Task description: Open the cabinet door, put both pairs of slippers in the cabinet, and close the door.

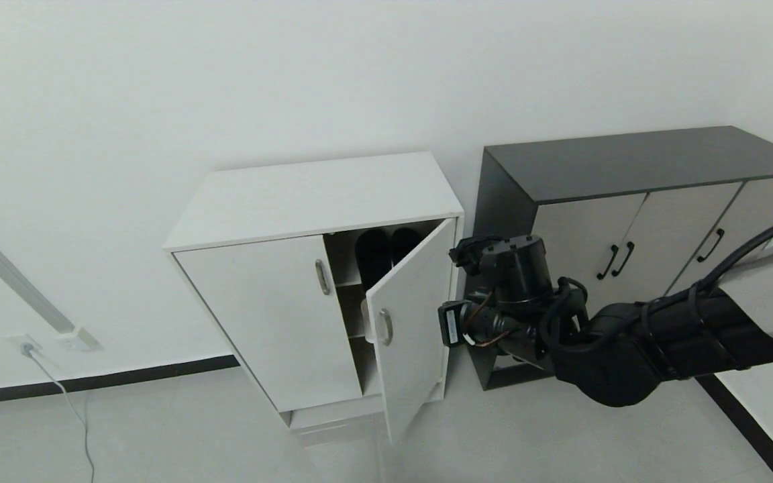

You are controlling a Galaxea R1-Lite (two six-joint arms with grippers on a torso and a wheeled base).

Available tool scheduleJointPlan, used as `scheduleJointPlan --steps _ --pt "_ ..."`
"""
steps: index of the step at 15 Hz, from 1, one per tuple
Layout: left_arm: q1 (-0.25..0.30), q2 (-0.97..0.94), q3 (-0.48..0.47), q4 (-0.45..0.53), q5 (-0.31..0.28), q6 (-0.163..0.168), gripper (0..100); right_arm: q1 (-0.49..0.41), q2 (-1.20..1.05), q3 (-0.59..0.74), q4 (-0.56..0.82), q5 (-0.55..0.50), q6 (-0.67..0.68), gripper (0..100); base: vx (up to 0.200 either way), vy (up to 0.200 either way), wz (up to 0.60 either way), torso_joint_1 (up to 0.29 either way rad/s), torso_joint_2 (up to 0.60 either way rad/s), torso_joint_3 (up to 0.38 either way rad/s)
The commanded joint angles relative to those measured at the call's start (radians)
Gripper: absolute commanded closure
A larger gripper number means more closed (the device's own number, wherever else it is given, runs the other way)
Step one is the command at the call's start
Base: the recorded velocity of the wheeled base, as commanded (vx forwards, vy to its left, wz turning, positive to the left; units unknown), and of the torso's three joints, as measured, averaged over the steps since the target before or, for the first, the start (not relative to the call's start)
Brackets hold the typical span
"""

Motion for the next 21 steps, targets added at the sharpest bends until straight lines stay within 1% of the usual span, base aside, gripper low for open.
scheduleJointPlan --steps 1,3,6,8,11,12,13,14,15,21 --pt "0.000 0.000 0.000 0.000 0.001 0.000 100 0.012 -0.024 0.029 -0.005 -0.001 -0.004 100 0.000 0.000 0.00 0.000 0.00 0.000" --pt "0.000 0.001 0.000 0.000 0.001 0.000 100 0.026 -0.024 0.041 -0.005 -0.001 -0.012 100 0.000 0.000 0.00 0.000 0.00 0.000" --pt "0.000 0.001 0.000 0.000 0.001 0.000 100 0.040 -0.021 0.066 -0.010 0.001 -0.013 100 0.000 0.000 0.60 0.001 0.00 0.004" --pt "0.000 0.001 0.000 0.000 0.001 0.000 100 0.040 -0.021 0.078 -0.025 0.034 -0.012 100 0.000 0.000 0.60 0.007 0.00 0.002" --pt "0.000 0.001 0.000 0.000 0.001 0.000 100 0.040 -0.016 0.112 -0.077 0.051 -0.012 100 0.000 0.000 0.00 0.000 0.00 0.000" --pt "0.000 0.000 0.000 0.000 0.002 0.000 100 0.038 -0.016 0.144 -0.117 0.073 -0.012 100 0.000 0.000 0.00 0.000 0.00 0.000" --pt "0.000 0.001 0.000 0.000 0.004 0.000 100 0.035 -0.018 0.184 -0.174 0.120 -0.013 100 0.000 0.000 0.00 0.000 0.00 0.000" --pt "0.000 0.001 0.000 0.000 0.004 0.000 100 0.026 -0.016 0.236 -0.258 0.175 -0.024 100 0.000 0.000 0.00 0.000 0.00 0.000" --pt "0.000 0.001 0.000 0.000 0.004 0.000 100 0.018 -0.013 0.280 -0.324 0.206 -0.042 100 0.000 0.000 0.00 0.000 0.00 0.000" --pt "0.000 0.001 0.000 0.000 0.002 0.003 100 0.017 0.016 0.440 -0.501 0.212 -0.047 100 0.000 0.000 0.00 0.000 0.00 0.000"
